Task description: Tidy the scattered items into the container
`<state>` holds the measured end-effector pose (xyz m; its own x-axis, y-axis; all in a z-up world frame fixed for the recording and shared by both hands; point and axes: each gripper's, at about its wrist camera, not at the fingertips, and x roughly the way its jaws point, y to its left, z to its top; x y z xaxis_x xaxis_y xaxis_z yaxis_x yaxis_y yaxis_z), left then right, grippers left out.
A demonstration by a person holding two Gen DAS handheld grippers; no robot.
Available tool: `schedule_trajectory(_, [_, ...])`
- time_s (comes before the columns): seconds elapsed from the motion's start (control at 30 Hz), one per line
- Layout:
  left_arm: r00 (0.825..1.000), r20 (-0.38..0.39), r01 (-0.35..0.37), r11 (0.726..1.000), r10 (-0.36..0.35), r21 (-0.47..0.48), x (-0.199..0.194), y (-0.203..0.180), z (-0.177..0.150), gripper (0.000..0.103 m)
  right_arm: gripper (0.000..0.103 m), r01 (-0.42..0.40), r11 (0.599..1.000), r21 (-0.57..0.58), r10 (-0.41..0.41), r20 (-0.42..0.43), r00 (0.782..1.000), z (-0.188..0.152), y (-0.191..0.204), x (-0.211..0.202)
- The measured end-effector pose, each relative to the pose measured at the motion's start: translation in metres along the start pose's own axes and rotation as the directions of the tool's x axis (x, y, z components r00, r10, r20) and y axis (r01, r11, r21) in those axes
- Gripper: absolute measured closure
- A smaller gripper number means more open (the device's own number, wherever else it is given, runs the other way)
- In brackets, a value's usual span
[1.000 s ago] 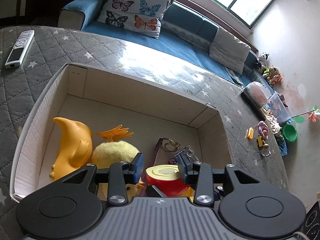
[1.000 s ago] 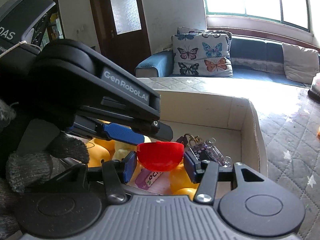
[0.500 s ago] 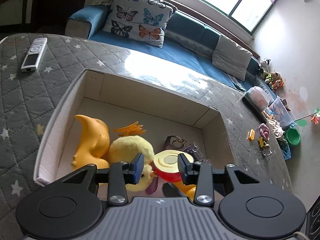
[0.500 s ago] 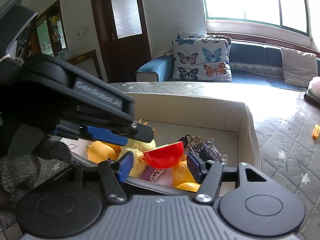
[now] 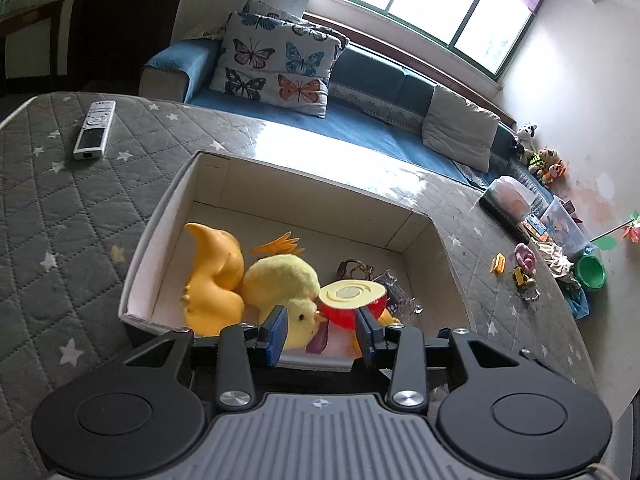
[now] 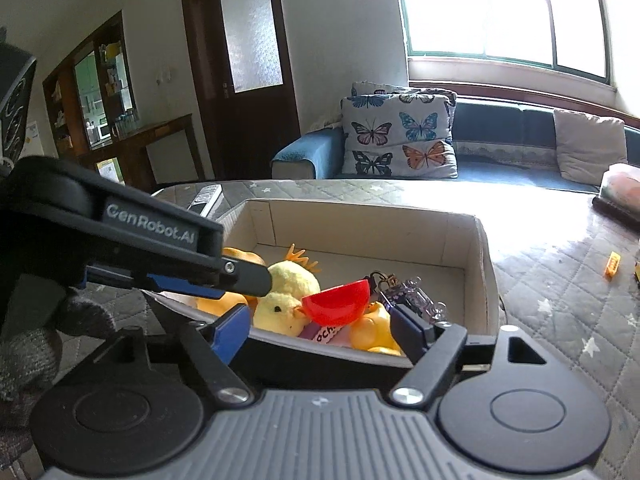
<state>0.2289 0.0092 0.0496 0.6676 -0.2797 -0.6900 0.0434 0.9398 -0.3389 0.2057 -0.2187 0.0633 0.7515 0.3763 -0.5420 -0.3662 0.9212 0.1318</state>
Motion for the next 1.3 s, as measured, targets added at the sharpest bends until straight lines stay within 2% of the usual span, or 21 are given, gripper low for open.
schedule_trajectory(0.13, [1.000,0.013,-0.010,1.000,0.010,0.002,-0.011,0.003,-0.009,0.063,0.016,0.008,1.000,0.009,-0.008,0.009,1.000,-0.005,0.001,-0.010])
schedule_trajectory(0.57, [0.997,0.032,-0.068,0.997,0.067,0.032,-0.036,0.009,-0.050,0.063,0.014,0.022,0.999,0.048,-0.022,0.004,1.000,-0.030,0.008,-0.036])
schedule_trajectory(0.6, [0.997,0.034,-0.071,0.997,0.070,0.033,-0.037,0.009,-0.053,0.063,0.011,0.022,0.998,0.051,-0.022,0.000,1.000,-0.032,0.009,-0.037])
schedule_trajectory(0.63, [0.996,0.038,-0.076,0.996,0.075,0.037,-0.039,0.010,-0.056,0.063,0.004,0.022,0.998,0.052,-0.022,-0.003,1.000,-0.035,0.010,-0.038])
schedule_trajectory(0.67, [0.996,0.041,-0.082,0.996,0.080,0.040,-0.041,0.010,-0.059,0.063,0.003,0.023,0.998,0.051,-0.023,-0.002,1.000,-0.036,0.011,-0.040])
schedule_trajectory(0.87, [0.991,0.049,-0.126,0.990,0.123,0.060,-0.047,0.014,-0.074,0.063,0.003,0.028,0.998,0.054,-0.027,-0.009,1.000,-0.047,0.018,-0.044])
schedule_trajectory(1.3, [0.982,0.047,-0.183,0.982,0.181,0.038,-0.052,0.026,-0.101,0.063,0.000,0.035,0.998,0.056,-0.031,-0.075,0.997,-0.069,0.027,-0.037])
